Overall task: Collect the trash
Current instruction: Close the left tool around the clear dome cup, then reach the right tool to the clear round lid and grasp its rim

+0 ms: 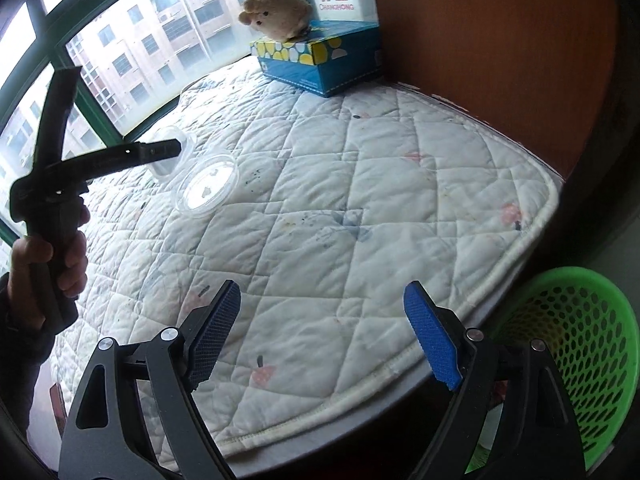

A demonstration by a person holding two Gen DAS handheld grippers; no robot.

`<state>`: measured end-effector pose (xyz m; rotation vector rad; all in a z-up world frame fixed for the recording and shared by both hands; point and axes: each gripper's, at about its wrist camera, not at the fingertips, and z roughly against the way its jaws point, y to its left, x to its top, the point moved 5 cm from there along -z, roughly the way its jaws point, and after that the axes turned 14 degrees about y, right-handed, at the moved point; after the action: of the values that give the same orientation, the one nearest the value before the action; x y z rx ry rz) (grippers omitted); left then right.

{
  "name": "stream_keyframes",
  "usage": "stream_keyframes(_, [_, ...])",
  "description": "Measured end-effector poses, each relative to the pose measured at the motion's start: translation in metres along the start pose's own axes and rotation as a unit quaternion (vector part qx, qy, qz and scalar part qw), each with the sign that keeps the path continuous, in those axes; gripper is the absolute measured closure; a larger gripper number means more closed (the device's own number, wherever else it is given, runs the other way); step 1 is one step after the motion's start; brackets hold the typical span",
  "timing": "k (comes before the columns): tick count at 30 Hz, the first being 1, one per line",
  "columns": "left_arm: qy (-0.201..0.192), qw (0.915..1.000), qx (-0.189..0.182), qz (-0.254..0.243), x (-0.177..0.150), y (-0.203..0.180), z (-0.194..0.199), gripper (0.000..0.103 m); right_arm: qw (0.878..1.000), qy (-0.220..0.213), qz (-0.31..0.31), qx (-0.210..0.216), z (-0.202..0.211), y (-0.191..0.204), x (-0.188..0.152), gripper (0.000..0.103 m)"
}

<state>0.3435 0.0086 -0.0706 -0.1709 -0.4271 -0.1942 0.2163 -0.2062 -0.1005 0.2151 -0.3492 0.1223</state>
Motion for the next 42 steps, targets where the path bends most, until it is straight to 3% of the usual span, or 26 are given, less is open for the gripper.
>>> stream_keyframes(6, [-0.016, 0.9997, 0.014, 0.010, -0.002, 0.025, 0.029, 0.049, 0.999, 0.004, 0.044, 0.011, -0.022, 0.038, 0.030, 0.013])
stream_keyframes(18, [-0.025, 0.9985, 0.027, 0.039, -0.014, 0.070, 0.050, 0.049, 0.991, 0.033, 0.126, 0.017, -0.080, 0.101, 0.076, 0.007])
stream_keyframes(30, [-0.021, 0.9983, 0.030, 0.045, -0.027, 0.085, 0.050, 0.049, 0.985, 0.053, 0.164, -0.026, -0.121, 0.128, 0.103, 0.005])
stream_keyframes(36, [-0.018, 0.9982, 0.026, 0.051, -0.031, 0.088, 0.047, 0.049, 0.986, 0.053, 0.154, -0.028, -0.130, 0.126, 0.107, 0.005])
stream_keyframes(42, [-0.014, 0.9980, 0.025, 0.056, -0.035, 0.087, 0.045, 0.049, 0.987, 0.044, 0.153, -0.040, -0.119, 0.125, 0.102, 0.014])
